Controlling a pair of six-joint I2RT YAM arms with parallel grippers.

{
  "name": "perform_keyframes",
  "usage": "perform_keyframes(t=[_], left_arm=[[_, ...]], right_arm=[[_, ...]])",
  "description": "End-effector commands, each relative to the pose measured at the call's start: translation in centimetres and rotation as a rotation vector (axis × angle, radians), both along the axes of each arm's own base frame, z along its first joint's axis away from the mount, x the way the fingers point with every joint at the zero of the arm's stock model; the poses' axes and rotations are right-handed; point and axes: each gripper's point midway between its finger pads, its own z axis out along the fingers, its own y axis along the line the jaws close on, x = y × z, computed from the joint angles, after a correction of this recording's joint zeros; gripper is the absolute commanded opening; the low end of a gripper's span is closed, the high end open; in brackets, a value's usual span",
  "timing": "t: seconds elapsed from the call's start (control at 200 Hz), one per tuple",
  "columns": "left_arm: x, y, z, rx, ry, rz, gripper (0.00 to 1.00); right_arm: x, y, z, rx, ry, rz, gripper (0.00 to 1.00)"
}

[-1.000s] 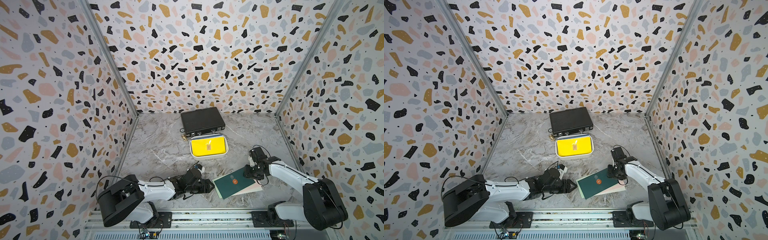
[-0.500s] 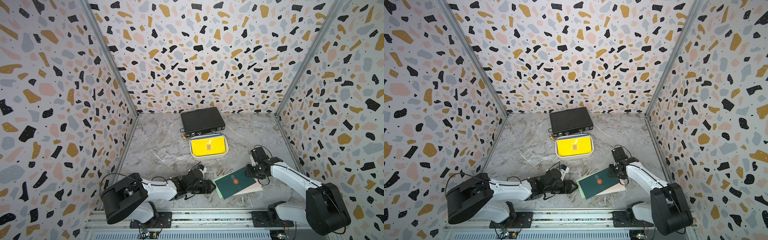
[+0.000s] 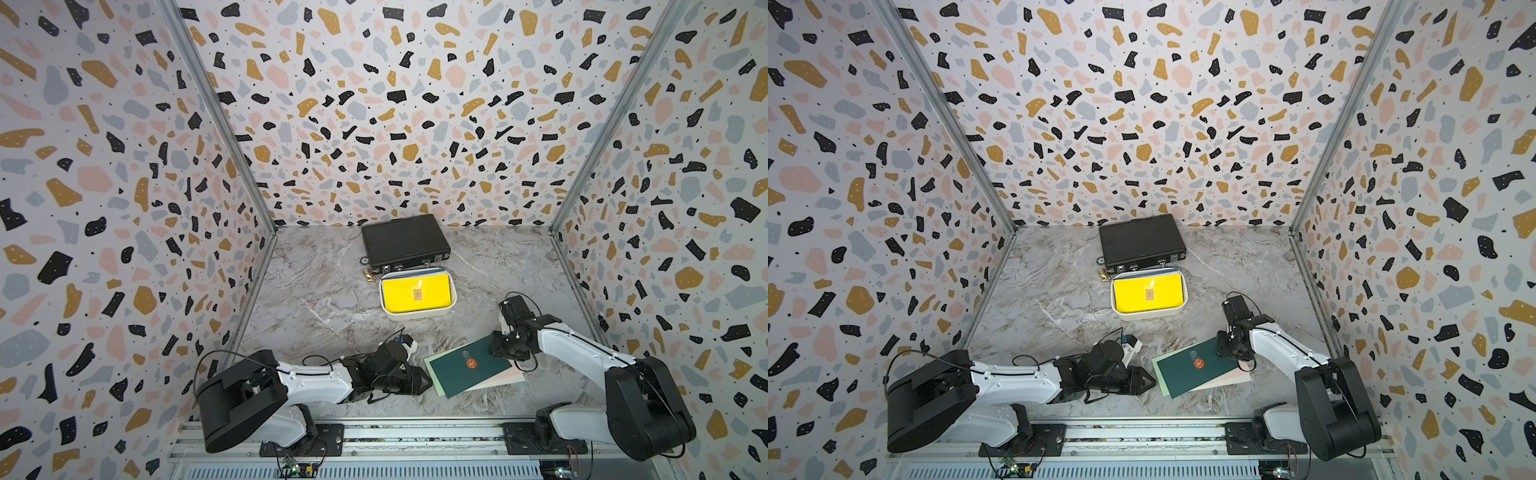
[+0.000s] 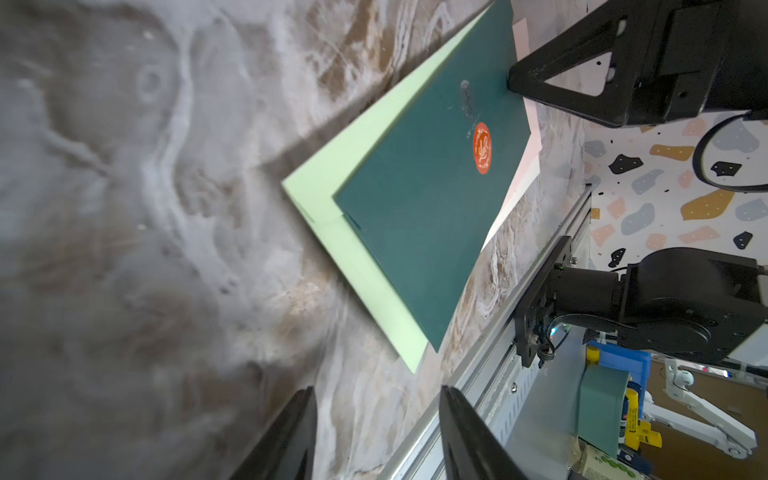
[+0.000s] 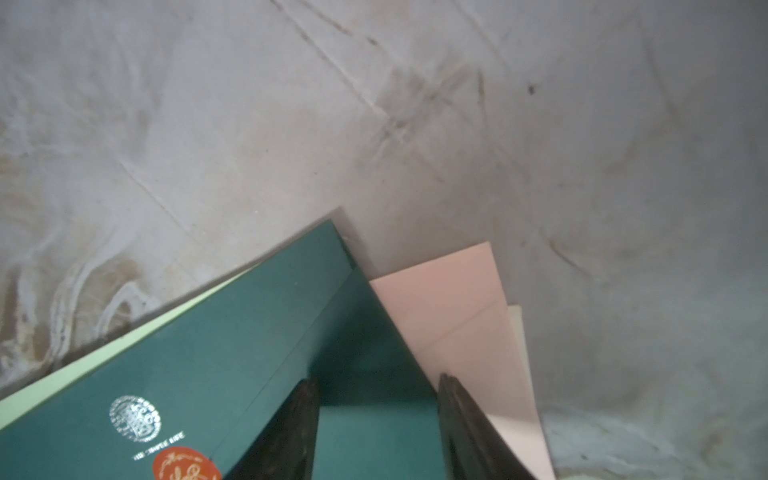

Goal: Put the sealed envelopes into the storage box
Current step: Pick up the envelope from the center of the board.

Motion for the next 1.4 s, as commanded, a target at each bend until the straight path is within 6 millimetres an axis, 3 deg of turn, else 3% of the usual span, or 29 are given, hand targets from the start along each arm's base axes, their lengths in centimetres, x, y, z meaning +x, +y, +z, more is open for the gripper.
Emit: perform_keyframes(t=[0.0,0.155,0.385,0.516,0.661,0.786,0.931,1.231,1.397], left_arm=[[0.5,-3.0,1.7,-0.103,-0.03,-0.041,0.51],[0.9,-4.4,1.3,-0.14,-0.034,-0.055,0.5],[0.8,-3.9,1.1,-0.115,-0.038,-0.046,0.47],[0.5,-4.0,2.0,-0.098,-0.043,-0.072,0.39],[0.2,-2.3,1.7,0.081,-0.062,-0.091,0.36],[-0.2,-1.5,2.8,0.105,-0.087,-0.12,0.31],[-0.5,-2.8,4.2,0.082,-0.1,-0.188,0.28],[0.3,-4.4,2.8,0.061,-0.076,-0.159,0.27],[0.7,-5.7,1.6,-0.015,-0.046,-0.112,0.32]], right_arm=[[-0.7,0.1,-0.3,0.01,0.018,0.006,0.52],[-0.7,0.1,-0.4,0.013,0.019,0.009,0.52],[-0.7,0.3,-0.5,0.024,0.02,0.013,0.52],[-0.7,0.4,-0.6,0.025,0.02,0.013,0.51],[-0.7,0.4,-0.6,0.025,0.02,0.013,0.51],[-0.7,0.4,-0.6,0.027,0.022,0.015,0.51],[-0.7,0.5,-0.6,0.03,0.023,0.016,0.51],[-0.9,0.4,-0.6,0.03,0.026,0.018,0.51],[-0.8,0.6,-0.6,0.036,0.026,0.018,0.51]])
